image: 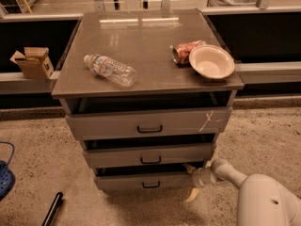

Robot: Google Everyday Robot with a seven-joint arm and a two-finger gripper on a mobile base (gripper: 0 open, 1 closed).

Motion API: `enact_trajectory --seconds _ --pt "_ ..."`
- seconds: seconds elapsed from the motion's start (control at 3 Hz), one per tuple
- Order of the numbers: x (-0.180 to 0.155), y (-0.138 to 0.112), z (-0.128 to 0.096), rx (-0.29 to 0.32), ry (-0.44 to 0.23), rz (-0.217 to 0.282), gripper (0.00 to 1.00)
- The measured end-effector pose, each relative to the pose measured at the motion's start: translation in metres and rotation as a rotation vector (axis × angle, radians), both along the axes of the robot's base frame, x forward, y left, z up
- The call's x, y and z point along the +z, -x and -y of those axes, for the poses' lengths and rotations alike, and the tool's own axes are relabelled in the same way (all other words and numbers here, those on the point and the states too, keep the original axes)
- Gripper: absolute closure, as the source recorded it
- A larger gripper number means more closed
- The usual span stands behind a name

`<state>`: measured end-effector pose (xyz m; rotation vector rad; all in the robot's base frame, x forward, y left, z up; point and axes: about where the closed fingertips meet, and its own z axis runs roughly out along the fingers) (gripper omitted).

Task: Open bottom drawer

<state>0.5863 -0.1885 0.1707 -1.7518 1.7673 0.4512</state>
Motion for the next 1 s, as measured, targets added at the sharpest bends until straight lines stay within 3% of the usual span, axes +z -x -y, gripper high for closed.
enact_trajectory --seconds 0.33,0.67,1.0 --pt "0.0000 0.0000 -0.0001 0.000 0.000 0.000 0.16" --pt "0.0000 0.0000 -0.0001 0.000 0.000 0.000 0.40" --pt "0.0010 0.0006 -0.0007 0.000 -0.001 0.000 0.34"
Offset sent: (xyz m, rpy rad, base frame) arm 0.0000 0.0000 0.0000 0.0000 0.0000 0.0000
